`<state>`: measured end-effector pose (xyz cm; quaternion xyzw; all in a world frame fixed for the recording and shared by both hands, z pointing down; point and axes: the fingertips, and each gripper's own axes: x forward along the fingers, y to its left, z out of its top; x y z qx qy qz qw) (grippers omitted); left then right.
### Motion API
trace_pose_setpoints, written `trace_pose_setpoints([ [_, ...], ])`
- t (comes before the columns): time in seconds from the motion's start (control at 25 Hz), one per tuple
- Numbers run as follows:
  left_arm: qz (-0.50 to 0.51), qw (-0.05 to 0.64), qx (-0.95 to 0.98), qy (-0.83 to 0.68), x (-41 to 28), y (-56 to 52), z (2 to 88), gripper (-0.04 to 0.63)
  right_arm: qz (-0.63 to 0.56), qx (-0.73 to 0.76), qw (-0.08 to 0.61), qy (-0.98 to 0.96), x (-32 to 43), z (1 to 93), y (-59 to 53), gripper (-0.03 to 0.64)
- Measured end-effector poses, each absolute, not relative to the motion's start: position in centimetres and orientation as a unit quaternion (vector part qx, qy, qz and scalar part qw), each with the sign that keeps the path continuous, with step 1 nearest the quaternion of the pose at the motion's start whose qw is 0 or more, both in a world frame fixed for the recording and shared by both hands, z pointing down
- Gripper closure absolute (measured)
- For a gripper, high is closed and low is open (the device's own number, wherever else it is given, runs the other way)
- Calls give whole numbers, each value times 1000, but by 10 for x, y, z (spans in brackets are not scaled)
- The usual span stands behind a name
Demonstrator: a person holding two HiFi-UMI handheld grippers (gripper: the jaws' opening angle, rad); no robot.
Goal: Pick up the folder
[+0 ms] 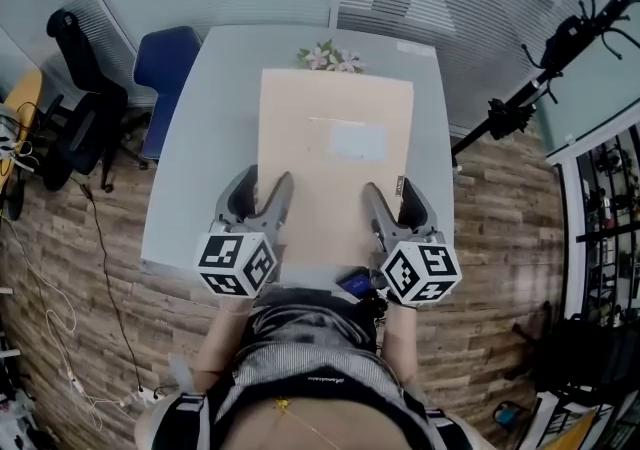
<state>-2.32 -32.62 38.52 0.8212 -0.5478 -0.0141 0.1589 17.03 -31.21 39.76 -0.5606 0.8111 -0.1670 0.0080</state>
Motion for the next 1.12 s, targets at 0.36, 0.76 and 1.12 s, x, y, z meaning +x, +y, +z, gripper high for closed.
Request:
trace_pose_setpoints([
  [0.36, -20, 149, 822, -549, -29, -325, 374, 362, -158, -565, 13, 810, 164, 387, -309, 339],
  [0.76, -29, 151, 821, -550, -35, -322, 369, 364, -150, -564, 12, 812, 159, 380, -306, 344],
  [1.12, -33, 150, 818, -554, -39, -318, 366, 365, -147, -560, 12, 815, 155, 377, -304, 345],
])
